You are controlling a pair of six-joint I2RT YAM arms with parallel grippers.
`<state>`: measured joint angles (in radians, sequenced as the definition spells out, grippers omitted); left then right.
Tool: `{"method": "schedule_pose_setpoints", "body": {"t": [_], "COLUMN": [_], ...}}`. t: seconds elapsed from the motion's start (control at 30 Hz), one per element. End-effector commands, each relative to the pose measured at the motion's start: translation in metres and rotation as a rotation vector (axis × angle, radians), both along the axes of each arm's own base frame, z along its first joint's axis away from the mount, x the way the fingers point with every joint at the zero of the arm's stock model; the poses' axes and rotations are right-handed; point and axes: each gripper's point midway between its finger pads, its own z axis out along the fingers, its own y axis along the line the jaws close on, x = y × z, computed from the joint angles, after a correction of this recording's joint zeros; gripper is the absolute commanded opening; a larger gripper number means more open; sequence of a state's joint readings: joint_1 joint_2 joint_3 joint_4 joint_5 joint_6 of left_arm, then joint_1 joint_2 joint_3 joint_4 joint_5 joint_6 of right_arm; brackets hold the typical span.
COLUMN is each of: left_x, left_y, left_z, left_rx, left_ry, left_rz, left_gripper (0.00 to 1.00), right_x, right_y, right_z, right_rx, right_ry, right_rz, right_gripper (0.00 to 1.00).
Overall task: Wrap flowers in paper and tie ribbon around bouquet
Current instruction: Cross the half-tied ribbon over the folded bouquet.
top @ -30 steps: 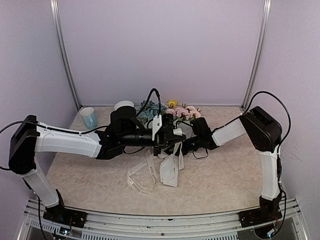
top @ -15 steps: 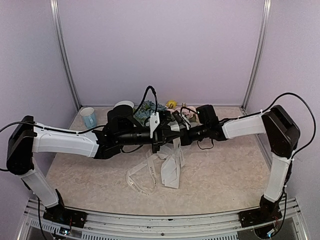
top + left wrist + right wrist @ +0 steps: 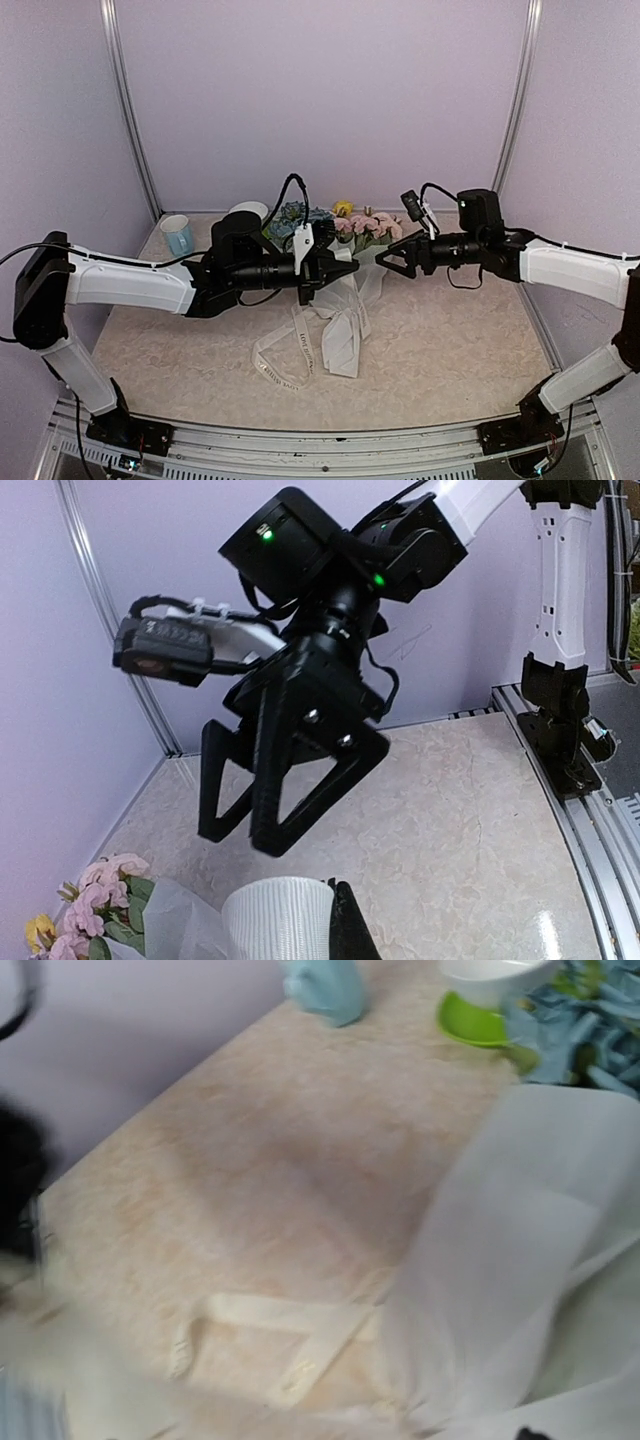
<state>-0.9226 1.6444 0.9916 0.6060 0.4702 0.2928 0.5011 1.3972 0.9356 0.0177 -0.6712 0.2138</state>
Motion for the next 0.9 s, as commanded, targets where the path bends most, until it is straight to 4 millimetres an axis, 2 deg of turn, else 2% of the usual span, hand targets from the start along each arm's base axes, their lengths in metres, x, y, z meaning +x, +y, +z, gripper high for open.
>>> {"method": "schedule_pose_setpoints", "body": {"t": [0.0, 0.13, 0.2, 0.27, 0.33, 0.43, 0.47, 0.57, 0.6, 0.67, 0.77, 0.87], "left_x": [0.008, 0.011, 0.013, 0.013, 0.014, 0.018, 0.021, 0.037, 0.045, 0.064, 0.083, 0.079], "left_y": [0.002, -0.001, -0.001, -0.002, -0.002, -0.002, -0.002, 0.003, 0.008, 0.026, 0.069, 0.114], "left_z": [0.012, 0.011, 0.011, 0.009, 0.006, 0.0, -0.002, -0.016, -0.022, -0.042, -0.083, -0.132], "left_rx": [-0.033, -0.031, -0.027, -0.021, -0.01, 0.02, 0.03, 0.124, 0.171, 0.283, 0.46, 0.594], "left_ry": [-0.006, 0.008, 0.021, 0.032, 0.04, 0.06, 0.068, 0.136, 0.168, 0.252, 0.394, 0.573], "left_rz": [0.012, 0.016, 0.024, 0.026, 0.028, 0.05, 0.066, 0.159, 0.217, 0.373, 0.619, 0.77], "left_gripper": [0.0, 0.0, 0.0, 0.0, 0.0, 0.0, 0.01, 0.45, 0.53, 0.61, 0.76, 0.83], "right_x": [-0.045, -0.046, -0.037, -0.031, -0.027, -0.022, -0.019, -0.015, -0.015, -0.015, -0.018, -0.013], "right_y": [0.006, 0.029, 0.04, 0.049, 0.056, 0.054, 0.051, 0.04, 0.035, 0.029, 0.023, 0.016], "right_z": [-0.007, -0.03, -0.037, -0.043, -0.05, -0.055, -0.056, -0.067, -0.071, -0.081, -0.096, -0.102], "right_rx": [-0.01, -0.007, -0.007, -0.008, -0.011, -0.034, -0.048, -0.093, -0.102, -0.105, -0.105, -0.116], "right_ry": [0.012, 0.035, 0.047, 0.055, 0.069, 0.073, 0.071, 0.093, 0.109, 0.149, 0.209, 0.241], "right_rz": [0.128, 0.121, 0.103, 0.1, 0.103, 0.072, 0.05, -0.016, -0.041, -0.084, -0.116, -0.188], "right_gripper": [0.84, 0.85, 0.82, 0.74, 0.52, 0.09, 0.0, 0.0, 0.0, 0.0, 0.0, 0.0]}}
